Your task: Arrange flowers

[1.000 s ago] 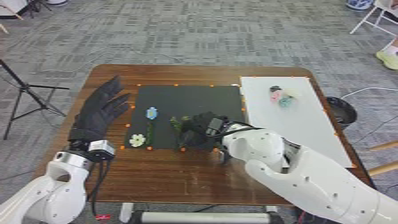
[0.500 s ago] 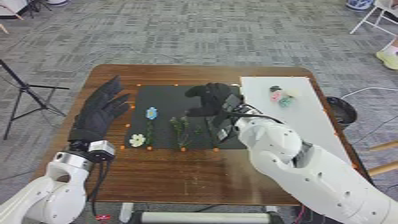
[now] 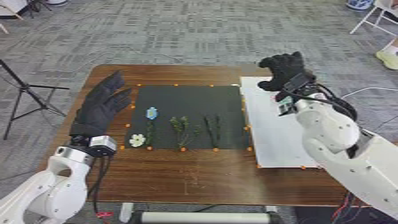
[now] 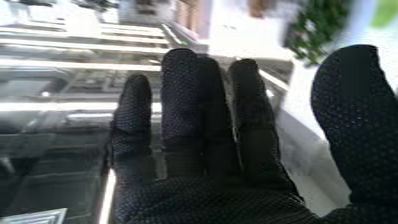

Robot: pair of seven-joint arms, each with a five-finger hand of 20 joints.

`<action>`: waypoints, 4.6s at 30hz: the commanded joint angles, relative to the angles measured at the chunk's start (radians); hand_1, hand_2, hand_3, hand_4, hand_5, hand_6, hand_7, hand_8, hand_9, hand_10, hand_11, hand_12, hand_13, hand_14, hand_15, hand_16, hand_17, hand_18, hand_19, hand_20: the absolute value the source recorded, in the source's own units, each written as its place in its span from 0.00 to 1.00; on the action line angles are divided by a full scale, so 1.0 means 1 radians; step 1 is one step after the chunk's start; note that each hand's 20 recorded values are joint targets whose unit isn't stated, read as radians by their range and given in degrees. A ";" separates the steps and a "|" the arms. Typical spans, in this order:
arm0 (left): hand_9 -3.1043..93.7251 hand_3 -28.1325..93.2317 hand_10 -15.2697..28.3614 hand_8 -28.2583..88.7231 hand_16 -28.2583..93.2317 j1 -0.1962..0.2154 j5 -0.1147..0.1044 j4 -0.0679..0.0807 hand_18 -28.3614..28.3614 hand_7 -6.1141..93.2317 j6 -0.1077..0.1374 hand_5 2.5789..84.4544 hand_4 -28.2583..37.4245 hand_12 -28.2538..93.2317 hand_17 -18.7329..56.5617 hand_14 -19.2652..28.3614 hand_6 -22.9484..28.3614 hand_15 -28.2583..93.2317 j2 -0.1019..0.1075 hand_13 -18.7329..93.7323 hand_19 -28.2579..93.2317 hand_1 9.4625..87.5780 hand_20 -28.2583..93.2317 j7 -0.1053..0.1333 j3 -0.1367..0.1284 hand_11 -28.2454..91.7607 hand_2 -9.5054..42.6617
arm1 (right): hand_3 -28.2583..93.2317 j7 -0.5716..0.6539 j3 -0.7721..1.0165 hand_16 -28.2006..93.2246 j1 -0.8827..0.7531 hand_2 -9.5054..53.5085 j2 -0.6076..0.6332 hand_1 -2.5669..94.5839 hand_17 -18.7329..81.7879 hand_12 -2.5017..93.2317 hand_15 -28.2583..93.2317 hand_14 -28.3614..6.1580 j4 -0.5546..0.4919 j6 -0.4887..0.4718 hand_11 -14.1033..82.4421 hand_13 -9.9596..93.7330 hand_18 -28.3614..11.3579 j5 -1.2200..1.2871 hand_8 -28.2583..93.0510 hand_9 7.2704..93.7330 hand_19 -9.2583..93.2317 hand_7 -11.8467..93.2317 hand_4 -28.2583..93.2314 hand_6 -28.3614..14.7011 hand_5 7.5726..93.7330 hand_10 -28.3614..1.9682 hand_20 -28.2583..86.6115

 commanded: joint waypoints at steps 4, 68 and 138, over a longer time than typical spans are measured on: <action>0.21 0.77 0.57 0.17 0.28 -0.008 -0.002 -0.004 0.83 0.23 0.003 0.25 0.05 0.39 0.10 0.68 0.48 0.43 0.013 0.31 0.53 0.23 0.33 0.015 -0.010 0.35 0.10 | 0.92 0.066 -0.018 0.39 0.002 0.00 0.040 0.31 0.36 0.25 0.77 0.54 0.140 0.058 0.39 0.47 0.23 -0.063 0.12 0.46 0.77 0.37 0.00 0.65 0.44 0.61 0.64; 0.22 0.77 0.57 0.18 0.28 0.005 -0.003 -0.011 0.83 0.22 0.004 0.25 0.05 0.39 0.10 0.68 0.48 0.43 0.018 0.31 0.52 0.23 0.33 0.022 -0.019 0.35 0.10 | 0.92 0.034 -0.302 0.45 0.225 0.00 -0.033 0.44 0.42 0.40 0.77 0.62 0.420 -0.026 0.58 0.56 0.30 -0.143 0.12 0.55 0.84 0.53 0.00 0.73 0.49 0.64 0.66; 0.22 0.77 0.56 0.18 0.25 -0.504 0.017 0.069 0.85 0.22 -0.078 0.26 0.05 0.38 0.12 0.67 0.47 0.49 0.159 0.32 0.59 0.23 0.32 0.068 0.295 0.36 0.11 | 0.95 -0.183 -0.612 0.60 0.465 0.00 -0.668 0.53 0.55 0.59 0.73 0.72 0.520 0.109 0.40 0.78 0.24 -0.093 0.28 0.91 0.94 0.52 0.00 0.75 0.82 0.74 0.67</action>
